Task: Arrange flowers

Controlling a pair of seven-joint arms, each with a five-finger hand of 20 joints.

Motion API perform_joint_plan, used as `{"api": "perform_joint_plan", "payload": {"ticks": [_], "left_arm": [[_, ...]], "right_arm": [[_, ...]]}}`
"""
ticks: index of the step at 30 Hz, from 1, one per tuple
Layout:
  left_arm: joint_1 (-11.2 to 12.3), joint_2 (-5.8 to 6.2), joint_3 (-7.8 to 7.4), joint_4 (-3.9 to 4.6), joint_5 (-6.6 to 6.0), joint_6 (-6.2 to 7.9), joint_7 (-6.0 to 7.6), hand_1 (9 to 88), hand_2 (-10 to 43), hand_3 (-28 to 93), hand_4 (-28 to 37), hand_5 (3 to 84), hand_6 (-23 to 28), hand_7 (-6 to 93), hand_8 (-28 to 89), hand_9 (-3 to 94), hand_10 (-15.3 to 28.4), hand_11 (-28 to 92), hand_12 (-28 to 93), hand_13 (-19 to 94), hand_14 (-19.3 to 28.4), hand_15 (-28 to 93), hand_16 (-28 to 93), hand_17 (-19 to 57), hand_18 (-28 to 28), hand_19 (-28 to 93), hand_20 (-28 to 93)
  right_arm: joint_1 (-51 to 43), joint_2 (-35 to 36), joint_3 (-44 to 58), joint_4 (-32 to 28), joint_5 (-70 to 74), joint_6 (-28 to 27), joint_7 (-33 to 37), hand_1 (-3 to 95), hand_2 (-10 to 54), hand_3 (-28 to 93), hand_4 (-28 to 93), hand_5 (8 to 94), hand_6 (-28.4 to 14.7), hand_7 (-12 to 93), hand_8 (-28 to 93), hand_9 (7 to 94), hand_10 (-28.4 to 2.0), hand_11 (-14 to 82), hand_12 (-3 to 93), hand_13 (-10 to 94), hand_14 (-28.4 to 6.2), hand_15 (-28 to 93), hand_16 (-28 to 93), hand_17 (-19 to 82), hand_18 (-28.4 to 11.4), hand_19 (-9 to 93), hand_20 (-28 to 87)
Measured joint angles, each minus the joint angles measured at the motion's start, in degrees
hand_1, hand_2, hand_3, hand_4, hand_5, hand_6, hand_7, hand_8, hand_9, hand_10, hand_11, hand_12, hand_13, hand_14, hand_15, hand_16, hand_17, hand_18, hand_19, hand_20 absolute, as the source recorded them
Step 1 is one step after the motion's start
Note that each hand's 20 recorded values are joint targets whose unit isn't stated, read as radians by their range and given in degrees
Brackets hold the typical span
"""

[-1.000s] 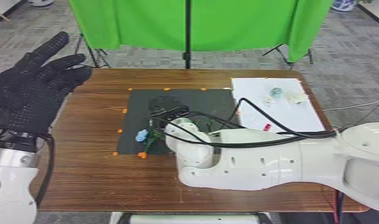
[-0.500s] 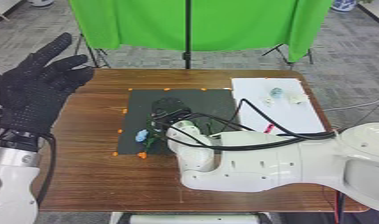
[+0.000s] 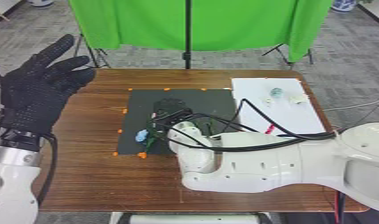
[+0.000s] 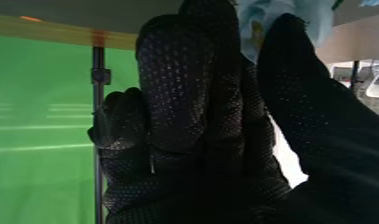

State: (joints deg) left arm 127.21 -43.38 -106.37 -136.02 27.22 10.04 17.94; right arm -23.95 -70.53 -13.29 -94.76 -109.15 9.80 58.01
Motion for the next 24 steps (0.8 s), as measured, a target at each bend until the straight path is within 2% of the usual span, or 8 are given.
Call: {"api": "perform_joint_plan", "payload": {"ticks": [7, 19, 22, 24], "left_arm": [[0.02, -0.17, -0.04, 0.01, 0.02, -0.01, -0.06, 22.2, 7.4, 79, -25.1, 34.6, 8.2, 15.1, -10, 33.5, 20.8, 31, 12, 26, 28.4, 61, -12, -5.3, 26.2, 62, 25], [0.36, -0.58, -0.24, -0.09, 0.05, 0.1, -0.33, 22.4, 7.5, 78, -25.1, 34.6, 8.2, 15.1, -10, 33.5, 20.9, 31, 12, 26, 28.4, 61, -12, -5.3, 26.2, 62, 25], [1.1, -0.92, -0.85, -0.3, 0.07, 0.23, -0.56, 22.3, 7.5, 78, -25.0, 34.7, 8.2, 15.1, -10, 33.5, 20.9, 31, 12, 26, 28.4, 61, -12, -5.3, 26.2, 62, 25], [1.82, -1.26, -1.35, -0.59, 0.09, 0.43, -0.69, 22.3, 7.5, 78, -25.0, 34.7, 8.2, 15.1, -10, 33.5, 20.8, 31, 12, 26, 28.4, 61, -12, -5.3, 26.2, 62, 25]], "right_arm": [[0.02, 0.24, -0.08, -0.04, -0.17, -0.67, -0.03, 45.5, -9.5, 73, -28, 69.1, -0.3, 17, -12, 86.8, -8.9, 22.3, 24.8, 83, -4.8, 59, 18, 48, -17.7, 93, 31], [0.46, 0.72, 0.17, -0.92, -0.81, -0.41, -0.71, 43.9, -9.5, 74, -28, 68.2, -0.5, 17, -12, 86.0, -9.4, 23.8, 23.3, 82, -5.1, 59, 18, 48, -17.8, 93, 31], [0.44, 1.35, 1.08, -1.99, -1.12, 0.27, -1.26, 43.3, -9.5, 75, -28, 67.9, -0.5, 17, -12, 85.1, -9.6, 24.7, 22.5, 82, -5.0, 58, 18, 47, -18.1, 93, 29], [0.29, 1.96, 2.39, -2.89, -1.35, 0.88, -1.69, 41.1, -9.5, 76, -28, 65.8, -1.3, 16, -12, 80.6, -11.6, 25.5, 16.9, 80, -6.5, 55, 17, 47, -17.8, 93, 19]]}}
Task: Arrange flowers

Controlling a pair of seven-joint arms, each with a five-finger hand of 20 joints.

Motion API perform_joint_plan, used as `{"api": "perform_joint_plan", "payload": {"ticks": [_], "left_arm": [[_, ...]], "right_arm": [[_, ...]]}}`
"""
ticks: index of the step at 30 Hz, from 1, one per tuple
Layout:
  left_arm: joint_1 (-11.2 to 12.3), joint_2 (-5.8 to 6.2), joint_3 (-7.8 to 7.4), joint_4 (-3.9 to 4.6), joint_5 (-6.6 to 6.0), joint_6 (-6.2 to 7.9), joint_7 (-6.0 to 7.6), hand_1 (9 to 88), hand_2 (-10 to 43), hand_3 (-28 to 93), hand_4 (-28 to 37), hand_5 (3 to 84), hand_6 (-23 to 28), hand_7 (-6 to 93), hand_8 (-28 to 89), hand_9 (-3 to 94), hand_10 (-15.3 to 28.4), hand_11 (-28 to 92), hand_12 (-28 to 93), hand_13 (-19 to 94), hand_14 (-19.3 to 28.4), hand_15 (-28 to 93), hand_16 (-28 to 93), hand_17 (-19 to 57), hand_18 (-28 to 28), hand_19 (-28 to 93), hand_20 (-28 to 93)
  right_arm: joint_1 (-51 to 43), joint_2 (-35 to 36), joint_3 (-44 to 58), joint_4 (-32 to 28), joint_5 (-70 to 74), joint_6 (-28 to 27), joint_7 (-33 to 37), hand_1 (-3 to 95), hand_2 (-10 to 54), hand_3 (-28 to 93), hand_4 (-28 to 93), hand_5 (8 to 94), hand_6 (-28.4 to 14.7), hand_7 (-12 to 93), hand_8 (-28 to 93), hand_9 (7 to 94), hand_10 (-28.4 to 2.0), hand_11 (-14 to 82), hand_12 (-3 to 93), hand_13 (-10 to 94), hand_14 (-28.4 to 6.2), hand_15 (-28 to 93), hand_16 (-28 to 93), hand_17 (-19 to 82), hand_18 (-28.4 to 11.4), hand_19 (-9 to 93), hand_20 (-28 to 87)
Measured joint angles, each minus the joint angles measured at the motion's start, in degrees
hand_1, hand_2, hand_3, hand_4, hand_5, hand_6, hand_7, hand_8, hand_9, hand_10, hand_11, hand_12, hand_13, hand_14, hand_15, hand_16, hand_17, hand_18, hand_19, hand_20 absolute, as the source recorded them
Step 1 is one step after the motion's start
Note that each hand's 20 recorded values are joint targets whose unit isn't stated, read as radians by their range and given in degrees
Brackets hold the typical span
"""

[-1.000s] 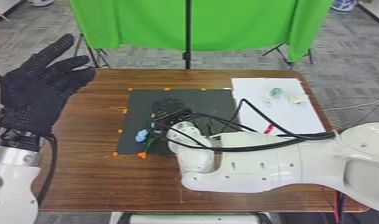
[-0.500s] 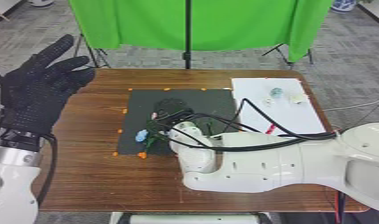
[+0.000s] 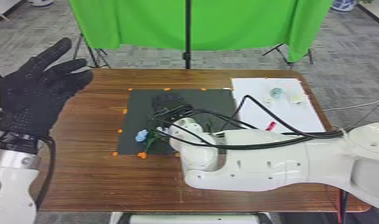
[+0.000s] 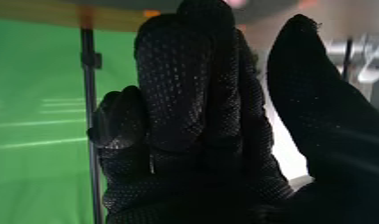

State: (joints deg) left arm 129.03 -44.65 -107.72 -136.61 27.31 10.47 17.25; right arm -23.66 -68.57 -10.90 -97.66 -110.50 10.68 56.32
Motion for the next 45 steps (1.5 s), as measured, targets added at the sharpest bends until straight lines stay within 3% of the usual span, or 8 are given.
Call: {"api": "perform_joint_plan", "payload": {"ticks": [9, 19, 30, 45], "left_arm": [[4.83, -1.51, -1.99, -1.65, 0.04, 1.45, 0.4, 22.2, 7.5, 78, -25.1, 34.7, 8.2, 15.0, -10, 33.5, 20.8, 31, 12, 26, 28.4, 61, -12, -5.3, 26.2, 62, 25], [7.94, -2.38, -2.44, -2.48, -0.16, 3.25, 2.43, 22.3, 7.5, 78, -25.1, 34.7, 8.1, 15.0, -10, 33.5, 20.8, 31, 12, 26, 28.4, 61, -12, -5.3, 26.2, 62, 25], [7.09, -2.39, -1.27, -2.35, -0.21, 3.46, 2.23, 22.3, 7.6, 78, -25.1, 34.7, 8.2, 15.1, -10, 33.6, 20.9, 31, 12, 26, 28.4, 61, -12, -5.3, 26.1, 62, 25], [6.11, -1.69, -0.33, -1.77, -0.63, 3.28, 1.91, 22.3, 7.6, 78, -24.9, 34.7, 8.1, 15.2, -10, 33.6, 20.8, 31, 12, 26, 28.4, 61, -12, -5.3, 26.1, 62, 25]], "right_arm": [[-1.0, 5.11, 9.03, -3.78, 0.07, 0.85, -1.45, 37.4, -9.5, 76, -26, 57.6, -3.7, 14, -11, 68.6, -16.0, 19.3, 13.9, 74, -9.7, 56, 14, 44, -18.5, 93, 7], [-1.83, 16.26, 13.51, -1.29, 2.87, 0.95, -2.23, 36.6, -9.5, 76, -26, 57.1, -4.0, 15, -12, 66.8, -16.3, 19.2, 14.0, 73, -10.0, 57, 13, 44, -18.4, 93, 5], [-3.74, 24.89, 14.99, 3.8, 6.44, -3.16, 0.1, 35.0, -9.5, 77, -25, 53.5, -3.8, 14, -11, 64.3, -16.7, 19.4, 14.2, 72, -10.1, 58, 13, 44, -18.4, 93, 4], [-6.71, 27.59, 15.32, 6.08, 8.28, -8.67, 3.4, 35.0, -9.5, 77, -25, 49.2, -2.5, 12, -11, 65.1, -16.9, 21.3, 14.9, 71, -10.1, 64, 14, 46, -18.2, 93, 8]]}}
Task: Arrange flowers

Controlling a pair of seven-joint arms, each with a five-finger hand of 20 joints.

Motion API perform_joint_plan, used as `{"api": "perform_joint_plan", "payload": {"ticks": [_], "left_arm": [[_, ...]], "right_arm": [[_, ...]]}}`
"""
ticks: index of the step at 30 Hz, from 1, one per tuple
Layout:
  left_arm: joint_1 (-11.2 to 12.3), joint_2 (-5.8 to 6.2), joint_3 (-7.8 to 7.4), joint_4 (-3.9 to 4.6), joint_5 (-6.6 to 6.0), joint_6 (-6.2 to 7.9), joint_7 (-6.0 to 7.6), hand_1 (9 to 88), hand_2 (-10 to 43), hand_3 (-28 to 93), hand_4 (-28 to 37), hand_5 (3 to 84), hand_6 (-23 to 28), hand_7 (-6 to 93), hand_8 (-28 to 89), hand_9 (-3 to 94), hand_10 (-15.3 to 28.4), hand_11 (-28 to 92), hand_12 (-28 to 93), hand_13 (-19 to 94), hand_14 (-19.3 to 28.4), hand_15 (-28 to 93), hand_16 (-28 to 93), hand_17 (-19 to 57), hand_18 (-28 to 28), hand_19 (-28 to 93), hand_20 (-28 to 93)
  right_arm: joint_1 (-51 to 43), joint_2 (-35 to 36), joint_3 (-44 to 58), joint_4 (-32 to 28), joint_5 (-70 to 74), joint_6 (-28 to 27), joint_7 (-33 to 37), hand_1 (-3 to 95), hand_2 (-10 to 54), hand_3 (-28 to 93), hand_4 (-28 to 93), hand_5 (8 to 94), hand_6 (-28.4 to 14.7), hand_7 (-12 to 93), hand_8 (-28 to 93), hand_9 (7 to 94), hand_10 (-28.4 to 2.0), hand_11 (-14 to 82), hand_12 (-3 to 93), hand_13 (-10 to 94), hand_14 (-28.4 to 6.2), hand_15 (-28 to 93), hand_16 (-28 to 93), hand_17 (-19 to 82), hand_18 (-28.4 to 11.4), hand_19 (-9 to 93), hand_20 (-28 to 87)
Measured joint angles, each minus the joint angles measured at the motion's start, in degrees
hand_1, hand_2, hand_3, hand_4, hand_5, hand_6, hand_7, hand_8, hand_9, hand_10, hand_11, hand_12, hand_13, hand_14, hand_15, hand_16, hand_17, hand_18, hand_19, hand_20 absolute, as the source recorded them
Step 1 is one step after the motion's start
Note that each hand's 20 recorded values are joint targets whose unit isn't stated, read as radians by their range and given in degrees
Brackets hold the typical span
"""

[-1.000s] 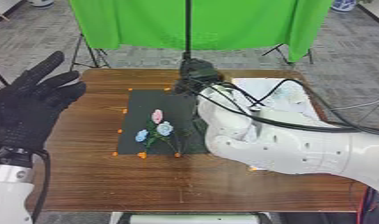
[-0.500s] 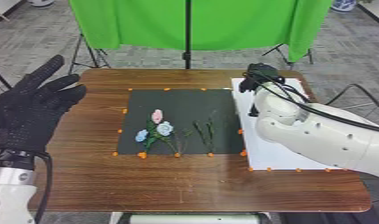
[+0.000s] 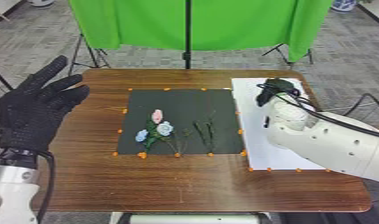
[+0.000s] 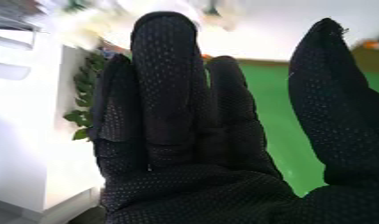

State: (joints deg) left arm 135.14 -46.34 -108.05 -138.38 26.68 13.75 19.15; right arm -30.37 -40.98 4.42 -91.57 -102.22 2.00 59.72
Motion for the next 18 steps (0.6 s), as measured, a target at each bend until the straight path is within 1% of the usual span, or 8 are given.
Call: {"api": "perform_joint_plan", "payload": {"ticks": [4, 8, 12, 15, 18], "left_arm": [[-0.24, 0.02, 0.0, 0.06, 0.0, -0.07, -0.41, 22.3, 7.5, 79, -24.9, 34.7, 8.2, 15.2, -10, 33.6, 20.8, 31, 12, 26, 28.4, 61, -12, -5.3, 26.2, 62, 25], [-0.58, 0.02, 0.07, 0.23, 0.0, -0.26, -0.55, 22.3, 7.5, 79, -25.0, 34.7, 8.2, 15.1, -10, 33.6, 20.8, 31, 12, 26, 28.4, 61, -12, -5.3, 26.2, 62, 25], [-0.89, 0.05, 0.32, 0.36, 0.0, -0.38, -0.46, 22.3, 7.5, 79, -25.1, 34.7, 8.1, 15.2, -10, 33.6, 20.9, 31, 12, 26, 28.4, 61, -12, -5.3, 26.1, 62, 25], [-0.84, 0.05, 0.34, 0.36, 0.0, -0.43, -0.32, 22.3, 7.5, 79, -25.0, 34.7, 8.2, 15.1, -10, 33.6, 20.9, 31, 12, 26, 28.4, 61, -12, -5.3, 26.1, 62, 25], [-0.94, 0.1, 0.73, 0.36, 0.0, -0.45, -0.18, 22.4, 7.6, 78, -25.1, 34.7, 8.2, 15.2, -10, 33.6, 20.8, 31, 12, 26, 28.4, 61, -12, -5.3, 26.1, 62, 25]], "right_arm": [[-0.73, 0.27, 0.97, 0.65, 0.86, -2.93, 0.94, 35.5, -9.4, 76, -25, 48.6, -1.3, 12, -11, 65.3, -16.9, 21.4, 14.7, 71, -10.1, 65, 14, 46, -18.2, 93, 9], [-1.12, 0.48, 1.02, 1.63, 1.58, -3.2, 1.05, 35.8, -9.4, 76, -25, 48.3, -0.3, 12, -11, 65.8, -16.7, 21.4, 14.6, 71, -10.1, 65, 13, 46, -18.1, 93, 9], [-1.08, 0.64, 0.15, 2.57, 1.38, -2.36, 0.96, 35.7, -9.4, 76, -25, 47.0, -0.8, 12, -11, 66.2, -16.7, 21.4, 14.6, 72, -10.2, 65, 13, 47, -18.1, 93, 9], [-0.11, 0.63, -2.23, 2.99, 0.68, -0.48, 0.96, 35.6, -9.4, 76, -25, 46.1, -1.6, 12, -11, 66.3, -16.6, 21.4, 14.6, 72, -10.2, 65, 13, 47, -18.1, 93, 9], [0.65, 0.48, -3.45, 3.19, 0.06, 0.4, 0.95, 35.7, -9.4, 75, -25, 45.0, -1.3, 12, -11, 66.3, -16.7, 21.5, 14.6, 72, -10.1, 65, 13, 47, -18.1, 93, 9]]}}
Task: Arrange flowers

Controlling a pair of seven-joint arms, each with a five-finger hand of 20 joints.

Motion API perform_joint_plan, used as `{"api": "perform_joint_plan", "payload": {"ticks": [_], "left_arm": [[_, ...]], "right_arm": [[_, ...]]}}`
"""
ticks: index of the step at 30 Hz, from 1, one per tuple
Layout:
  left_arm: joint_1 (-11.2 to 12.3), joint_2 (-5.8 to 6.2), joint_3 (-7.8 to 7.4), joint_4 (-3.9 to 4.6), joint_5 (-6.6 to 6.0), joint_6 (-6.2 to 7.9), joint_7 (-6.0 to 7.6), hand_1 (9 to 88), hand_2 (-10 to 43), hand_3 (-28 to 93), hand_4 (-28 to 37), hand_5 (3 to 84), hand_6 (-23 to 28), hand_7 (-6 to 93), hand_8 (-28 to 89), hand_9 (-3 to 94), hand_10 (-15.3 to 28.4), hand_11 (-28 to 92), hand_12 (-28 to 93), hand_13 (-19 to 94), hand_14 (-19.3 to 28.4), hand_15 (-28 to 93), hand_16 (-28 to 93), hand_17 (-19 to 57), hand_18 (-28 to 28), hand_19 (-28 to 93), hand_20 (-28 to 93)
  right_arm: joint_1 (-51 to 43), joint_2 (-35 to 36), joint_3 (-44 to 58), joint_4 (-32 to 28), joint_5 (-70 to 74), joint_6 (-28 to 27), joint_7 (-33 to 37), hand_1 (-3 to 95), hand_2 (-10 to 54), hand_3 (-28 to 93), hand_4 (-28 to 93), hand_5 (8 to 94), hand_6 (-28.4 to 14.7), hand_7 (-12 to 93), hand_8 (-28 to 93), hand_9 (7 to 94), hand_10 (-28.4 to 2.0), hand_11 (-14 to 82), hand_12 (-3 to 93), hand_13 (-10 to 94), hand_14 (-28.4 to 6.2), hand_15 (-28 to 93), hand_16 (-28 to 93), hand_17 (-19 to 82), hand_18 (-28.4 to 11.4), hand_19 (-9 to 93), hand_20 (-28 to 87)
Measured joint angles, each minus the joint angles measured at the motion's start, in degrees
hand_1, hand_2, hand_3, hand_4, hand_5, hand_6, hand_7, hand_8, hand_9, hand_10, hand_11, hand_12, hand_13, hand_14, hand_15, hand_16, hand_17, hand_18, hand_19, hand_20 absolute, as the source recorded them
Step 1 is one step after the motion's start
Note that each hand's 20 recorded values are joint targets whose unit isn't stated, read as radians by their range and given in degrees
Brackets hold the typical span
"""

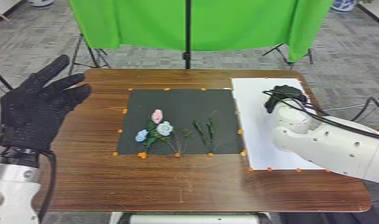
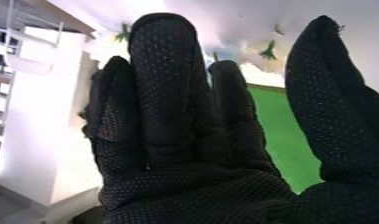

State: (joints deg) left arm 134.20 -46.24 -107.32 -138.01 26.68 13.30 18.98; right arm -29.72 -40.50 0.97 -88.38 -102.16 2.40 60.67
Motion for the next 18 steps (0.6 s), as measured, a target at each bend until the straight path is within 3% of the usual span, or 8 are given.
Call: {"api": "perform_joint_plan", "payload": {"ticks": [14, 18], "left_arm": [[0.05, -0.33, 0.28, 0.0, 0.06, -0.19, 0.62, 22.3, 7.5, 79, -25.0, 35.3, 8.5, 14.9, -10, 33.8, 21.0, 31, 12, 26, 28.4, 61, -12, -5.3, 26.1, 62, 25], [0.04, -0.62, 0.28, 0.0, 0.11, -0.27, 0.61, 22.3, 7.5, 79, -25.0, 35.3, 8.6, 14.8, -10, 33.7, 21.0, 31, 12, 26, 28.4, 61, -12, -5.3, 26.1, 62, 25]], "right_arm": [[0.7, -1.83, 0.29, 0.88, -0.22, -0.64, -1.42, 36.8, -8.8, 75, -25, 50.7, 2.7, 14, -12, 67.3, -15.8, 20.5, 14.2, 72, -10.0, 64, 13, 46, -18.1, 93, 9], [-0.21, -2.28, 1.29, 1.33, 0.21, -1.48, -1.52, 38.9, -9.1, 75, -26, 56.2, 3.2, 14, -13, 69.3, -13.2, 19.3, 14.0, 72, -9.7, 63, 13, 46, -18.0, 93, 8]]}}
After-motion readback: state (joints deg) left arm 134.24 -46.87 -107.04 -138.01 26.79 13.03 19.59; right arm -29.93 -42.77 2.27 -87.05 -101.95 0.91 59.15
